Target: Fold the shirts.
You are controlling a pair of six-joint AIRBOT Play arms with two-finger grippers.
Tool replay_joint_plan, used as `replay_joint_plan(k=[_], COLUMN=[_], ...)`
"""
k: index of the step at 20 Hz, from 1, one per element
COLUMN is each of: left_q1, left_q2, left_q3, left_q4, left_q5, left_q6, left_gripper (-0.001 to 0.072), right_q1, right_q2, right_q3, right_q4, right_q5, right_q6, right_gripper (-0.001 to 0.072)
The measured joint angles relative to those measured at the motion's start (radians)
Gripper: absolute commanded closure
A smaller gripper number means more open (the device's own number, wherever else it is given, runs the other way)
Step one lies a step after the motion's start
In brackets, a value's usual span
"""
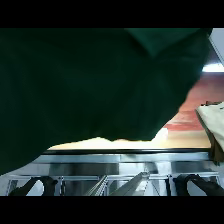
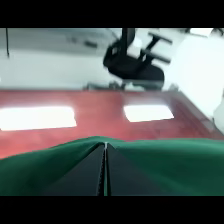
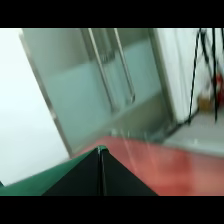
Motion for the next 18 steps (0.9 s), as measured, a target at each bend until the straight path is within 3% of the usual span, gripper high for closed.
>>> replay_joint_plan(k=[3, 4, 5, 6, 8, 9, 10, 11, 15, 18], left_q1=[-0.108, -0.133, -0.153, -0.166, -0.169, -0.153, -0.131, -0.100, 0.031, 0.102], left_q2=[-0.198, -0.270, -0.346, -0.408, -0.523, -0.568, -0.598, -0.624, -0.652, -0.594], left_q3=[-0.042, -0.031, -0.006, 0.026, 0.105, 0.153, 0.196, 0.239, 0.299, 0.155], left_q4=[0.058, 0.075, 0.085, 0.087, 0.108, 0.113, 0.114, 0.116, 0.231, 0.388], left_q5=[0.121, 0.146, 0.157, 0.162, 0.122, 0.091, 0.057, 0.002, -0.268, -0.370], left_q6=[0.035, 0.048, 0.059, 0.065, 0.058, 0.040, 0.016, -0.011, -0.115, -0.166], left_gripper=[0.0694, 0.0621, 0.0298, -0.0013, -0.0010, 0.0019, 0.0117, 0.0168, 0.0166, 0.0167], right_q1=[0.110, 0.124, 0.129, 0.126, 0.095, 0.069, 0.035, -0.001, -0.141, -0.197], right_q2=[-0.274, -0.355, -0.435, -0.499, -0.571, -0.585, -0.587, -0.581, -0.503, -0.428], right_q3=[0.045, 0.069, 0.097, 0.123, 0.157, 0.167, 0.175, 0.180, 0.153, 0.023], right_q4=[-0.059, -0.072, -0.080, -0.084, -0.094, -0.096, -0.101, -0.105, -0.181, -0.323], right_q5=[-0.117, -0.134, -0.139, -0.131, -0.076, -0.037, 0.006, 0.054, 0.327, 0.439], right_q6=[0.008, 0.023, 0.048, 0.076, 0.124, 0.143, 0.154, 0.168, 0.224, 0.270], right_gripper=[0.0676, 0.0421, 0.0187, 0.0196, 0.0375, 0.0374, 0.0374, 0.0375, 0.0375, 0.0372])
